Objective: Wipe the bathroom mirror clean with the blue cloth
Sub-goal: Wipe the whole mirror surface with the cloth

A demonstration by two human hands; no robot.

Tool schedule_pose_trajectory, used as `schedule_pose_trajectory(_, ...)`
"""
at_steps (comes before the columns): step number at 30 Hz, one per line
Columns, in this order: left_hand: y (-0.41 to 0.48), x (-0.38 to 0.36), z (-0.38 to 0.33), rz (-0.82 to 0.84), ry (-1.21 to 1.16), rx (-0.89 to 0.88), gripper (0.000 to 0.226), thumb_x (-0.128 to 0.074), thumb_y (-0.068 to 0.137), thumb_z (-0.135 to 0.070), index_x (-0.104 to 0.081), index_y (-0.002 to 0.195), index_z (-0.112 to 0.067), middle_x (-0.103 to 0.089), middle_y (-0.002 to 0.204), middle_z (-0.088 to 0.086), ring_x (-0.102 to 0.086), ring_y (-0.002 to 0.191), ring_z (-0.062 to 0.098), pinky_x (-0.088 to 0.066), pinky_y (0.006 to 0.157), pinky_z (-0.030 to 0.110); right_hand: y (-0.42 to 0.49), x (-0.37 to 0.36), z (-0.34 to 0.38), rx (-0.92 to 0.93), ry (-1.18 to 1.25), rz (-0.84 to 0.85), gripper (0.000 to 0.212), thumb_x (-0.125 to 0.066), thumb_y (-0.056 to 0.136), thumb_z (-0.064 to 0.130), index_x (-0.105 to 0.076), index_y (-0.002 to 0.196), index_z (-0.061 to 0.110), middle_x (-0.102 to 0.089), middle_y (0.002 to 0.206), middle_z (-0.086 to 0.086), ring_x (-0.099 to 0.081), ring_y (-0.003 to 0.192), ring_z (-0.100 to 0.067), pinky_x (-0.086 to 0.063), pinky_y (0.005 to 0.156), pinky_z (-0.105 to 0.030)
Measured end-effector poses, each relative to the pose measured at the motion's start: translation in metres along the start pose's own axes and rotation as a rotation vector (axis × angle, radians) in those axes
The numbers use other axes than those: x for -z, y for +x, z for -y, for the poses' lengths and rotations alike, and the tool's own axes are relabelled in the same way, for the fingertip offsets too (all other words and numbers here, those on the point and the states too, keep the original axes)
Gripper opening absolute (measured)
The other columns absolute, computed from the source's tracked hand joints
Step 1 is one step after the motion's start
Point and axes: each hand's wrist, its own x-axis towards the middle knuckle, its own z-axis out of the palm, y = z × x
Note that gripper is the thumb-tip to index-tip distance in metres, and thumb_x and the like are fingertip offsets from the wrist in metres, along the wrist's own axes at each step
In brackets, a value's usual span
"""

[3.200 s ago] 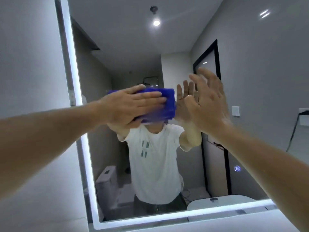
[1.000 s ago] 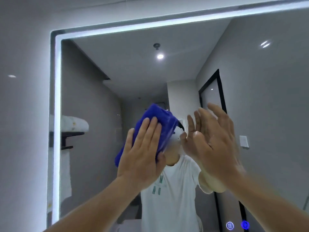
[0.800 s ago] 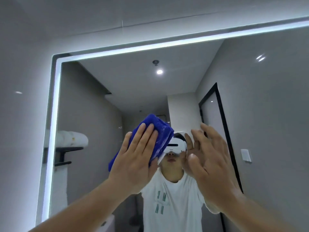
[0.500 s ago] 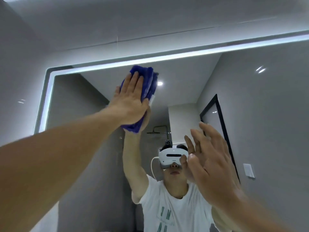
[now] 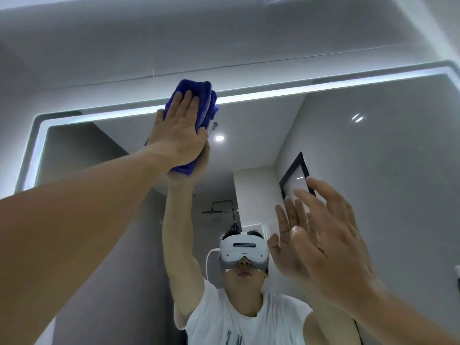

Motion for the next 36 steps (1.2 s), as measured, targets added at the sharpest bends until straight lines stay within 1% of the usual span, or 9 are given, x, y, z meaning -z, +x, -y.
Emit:
schedule_pose_trajectory(4,-0.051,-0.004,-0.007,0.027,0.044,-0.262,0.069,-0.015,0.096,-0.046,0.007,0.157,-0.024,0.010,0.165,-0.006,0.013,0.151,0.010,-0.001,0.123,0.043,-0.009,0.010,0.013,-0.045,-0.027,0.024,0.062,-0.038,0.079,0.038,-0.049,0.138,0.021,-0.029,0.150,0.011,-0.014,0.128,0.011,-0.021,0.106,-0.024)
schedule_pose_trajectory(8,-0.116,-0.015,-0.017,0.145,0.123,-0.513,0.067,-0.014,0.098,-0.051,0.021,0.151,-0.030,0.030,0.157,-0.010,0.030,0.145,0.008,0.008,0.122,0.042,-0.014,0.013,0.033,-0.053,-0.060,0.049,0.061,-0.041,0.080,0.032,-0.046,0.140,0.021,-0.028,0.151,0.010,-0.013,0.127,0.012,-0.011,0.101,-0.012)
schedule_pose_trajectory(12,-0.195,-0.028,-0.023,0.223,0.140,-0.772,0.066,-0.026,0.101,-0.052,0.000,0.157,-0.028,0.007,0.164,-0.007,0.013,0.151,0.014,0.002,0.123,0.048,-0.023,0.017,0.050,-0.035,-0.090,0.046,0.058,-0.043,0.082,0.030,-0.048,0.139,0.019,-0.031,0.150,0.008,-0.013,0.127,0.012,-0.009,0.099,-0.004)
schedule_pose_trajectory(14,-0.209,-0.028,-0.020,0.229,0.143,-0.823,0.063,-0.033,0.101,-0.048,-0.015,0.157,-0.025,-0.010,0.164,-0.005,-0.001,0.153,0.017,-0.010,0.121,0.048,-0.026,0.019,0.054,-0.031,-0.098,0.047,0.058,-0.044,0.081,0.028,-0.048,0.138,0.019,-0.031,0.150,0.008,-0.013,0.127,0.013,-0.010,0.100,-0.007)
schedule_pose_trajectory(17,-0.192,-0.025,-0.015,0.250,0.126,-0.857,0.059,-0.025,0.104,-0.045,-0.005,0.157,-0.029,0.000,0.164,-0.009,0.010,0.152,0.013,-0.004,0.122,0.046,-0.024,0.022,0.054,-0.017,-0.103,0.034,0.058,-0.045,0.080,0.027,-0.049,0.138,0.019,-0.032,0.150,0.008,-0.016,0.129,0.010,-0.019,0.105,-0.020)
schedule_pose_trajectory(19,-0.162,-0.023,-0.015,0.217,0.132,-0.789,0.059,-0.016,0.103,-0.047,0.006,0.156,-0.031,0.010,0.163,-0.011,0.017,0.150,0.011,0.001,0.123,0.045,-0.020,0.023,0.050,-0.014,-0.098,0.020,0.058,-0.045,0.081,0.028,-0.049,0.138,0.020,-0.031,0.150,0.010,-0.017,0.131,0.008,-0.020,0.107,-0.022)
schedule_pose_trajectory(23,-0.076,-0.011,-0.021,0.112,0.092,-0.478,0.064,-0.002,0.098,-0.054,0.015,0.155,-0.029,0.024,0.159,-0.011,0.024,0.146,0.008,-0.002,0.124,0.043,-0.013,0.024,0.031,-0.023,-0.083,0.061,0.062,-0.041,0.079,0.033,-0.043,0.141,0.027,-0.022,0.148,0.021,-0.009,0.131,0.014,-0.008,0.105,-0.011)
schedule_pose_trajectory(31,0.055,0.006,-0.033,0.091,-0.025,-0.073,0.064,-0.023,0.101,-0.039,0.000,0.158,-0.024,0.005,0.166,-0.008,0.008,0.151,0.011,-0.010,0.122,0.047,0.014,0.016,-0.021,0.021,-0.030,0.019,0.065,-0.030,0.077,0.043,-0.048,0.136,0.026,-0.029,0.150,0.013,-0.023,0.137,-0.005,-0.031,0.110,-0.034)
schedule_pose_trajectory(36,0.041,0.002,-0.038,0.014,-0.033,-0.068,0.062,-0.024,0.101,-0.036,-0.005,0.158,-0.025,-0.001,0.166,-0.008,0.004,0.152,0.012,-0.011,0.122,0.045,0.022,0.007,-0.037,0.040,-0.027,0.013,0.057,-0.045,0.080,0.027,-0.049,0.136,0.021,-0.031,0.150,0.006,-0.026,0.135,-0.010,-0.032,0.109,-0.036)
